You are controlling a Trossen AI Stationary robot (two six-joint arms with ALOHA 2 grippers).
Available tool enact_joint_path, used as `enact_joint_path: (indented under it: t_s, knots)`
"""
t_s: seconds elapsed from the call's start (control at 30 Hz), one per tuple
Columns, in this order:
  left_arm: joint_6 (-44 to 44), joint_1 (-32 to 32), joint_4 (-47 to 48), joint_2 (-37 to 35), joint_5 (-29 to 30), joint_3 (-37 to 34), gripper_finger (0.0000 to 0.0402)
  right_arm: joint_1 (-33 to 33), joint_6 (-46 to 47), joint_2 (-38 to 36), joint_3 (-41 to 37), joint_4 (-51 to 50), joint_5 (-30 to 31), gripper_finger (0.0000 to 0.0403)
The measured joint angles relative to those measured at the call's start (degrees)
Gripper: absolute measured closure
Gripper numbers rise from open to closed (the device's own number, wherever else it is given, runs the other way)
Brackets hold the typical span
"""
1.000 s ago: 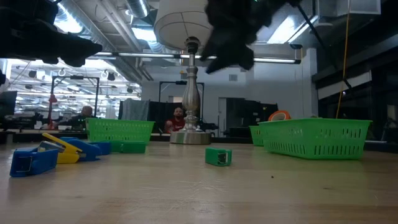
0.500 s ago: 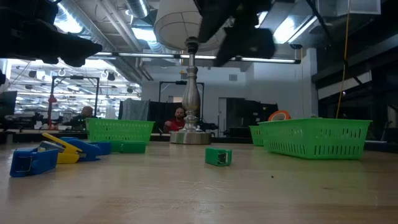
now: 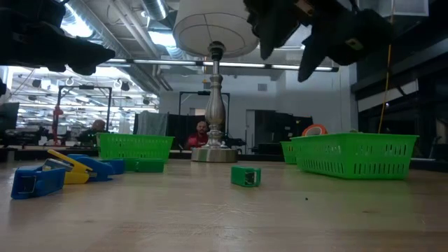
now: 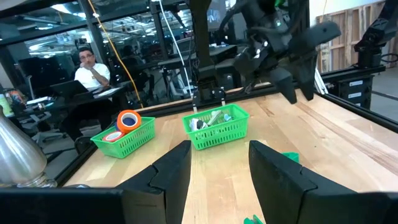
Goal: Pick and place Stapler, Stapler remover, tape
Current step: Put the green stapler into the left green bin
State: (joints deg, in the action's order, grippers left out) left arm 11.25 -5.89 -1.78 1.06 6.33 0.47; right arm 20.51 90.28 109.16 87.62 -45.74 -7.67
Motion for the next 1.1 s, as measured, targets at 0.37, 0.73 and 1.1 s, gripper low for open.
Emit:
enact_joint_path:
  t_s: [0.37,0.73,1.1]
  knots:
    - [0.00,-0.01,0.00,0.00,0.00,0.02,0.0245,-0.02,8.42,0.00,-4.61,6.73,-0.32,0.0211]
    - [0.00,-0.02,-0.02,0.00,0.00,0.00,0.0245,-0.02,7.17,3.68,-5.65,12.60,1.43,0.0211]
    - [0.00,-0.02,0.00,0.00,0.00,0.02,0.0245,-1.72,-3.05,6.82,-5.65,11.67,4.11,0.0211]
